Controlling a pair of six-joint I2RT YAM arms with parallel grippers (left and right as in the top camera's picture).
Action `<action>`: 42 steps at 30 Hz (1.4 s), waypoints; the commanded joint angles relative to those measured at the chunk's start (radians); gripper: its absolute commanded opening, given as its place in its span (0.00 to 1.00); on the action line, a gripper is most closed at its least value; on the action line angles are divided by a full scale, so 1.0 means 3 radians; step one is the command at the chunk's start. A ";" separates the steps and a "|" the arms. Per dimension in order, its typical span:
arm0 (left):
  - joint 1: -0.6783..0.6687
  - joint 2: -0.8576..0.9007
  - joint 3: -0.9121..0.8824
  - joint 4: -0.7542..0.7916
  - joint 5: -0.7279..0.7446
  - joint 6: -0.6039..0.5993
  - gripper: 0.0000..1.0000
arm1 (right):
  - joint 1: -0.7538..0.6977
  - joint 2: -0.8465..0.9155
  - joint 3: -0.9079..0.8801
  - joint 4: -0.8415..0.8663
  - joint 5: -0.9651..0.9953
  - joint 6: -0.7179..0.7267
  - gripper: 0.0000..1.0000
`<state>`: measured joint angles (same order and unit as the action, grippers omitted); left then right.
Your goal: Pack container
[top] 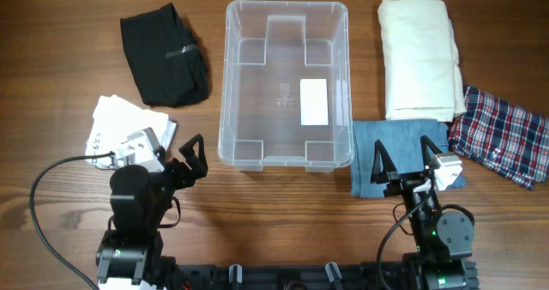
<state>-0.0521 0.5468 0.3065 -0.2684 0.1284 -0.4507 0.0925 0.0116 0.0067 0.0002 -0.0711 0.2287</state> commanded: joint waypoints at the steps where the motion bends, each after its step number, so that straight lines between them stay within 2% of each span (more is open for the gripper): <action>1: 0.0013 0.0085 -0.0045 -0.0189 0.0045 0.0010 1.00 | -0.0017 -0.0014 -0.0005 0.0011 -0.0038 -0.0061 1.00; 18: -0.0006 0.0106 -0.0051 -0.0323 0.0043 -0.0020 1.00 | -0.0017 -0.0014 -0.0005 0.0011 -0.0038 -0.0061 1.00; 31: -0.0006 -0.1136 -0.0114 -0.0626 0.0042 -0.0020 1.00 | -0.0017 -0.0014 -0.0005 0.0011 -0.0038 -0.0061 1.00; 42: -0.0006 -0.1593 -0.0170 -0.0772 0.0042 -0.0020 1.00 | -0.0017 -0.0014 -0.0005 0.0011 -0.0038 -0.0060 1.00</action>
<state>-0.0525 0.1135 0.2794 -0.4992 0.1287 -0.4515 0.0925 0.0120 0.0067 0.0002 -0.0711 0.2287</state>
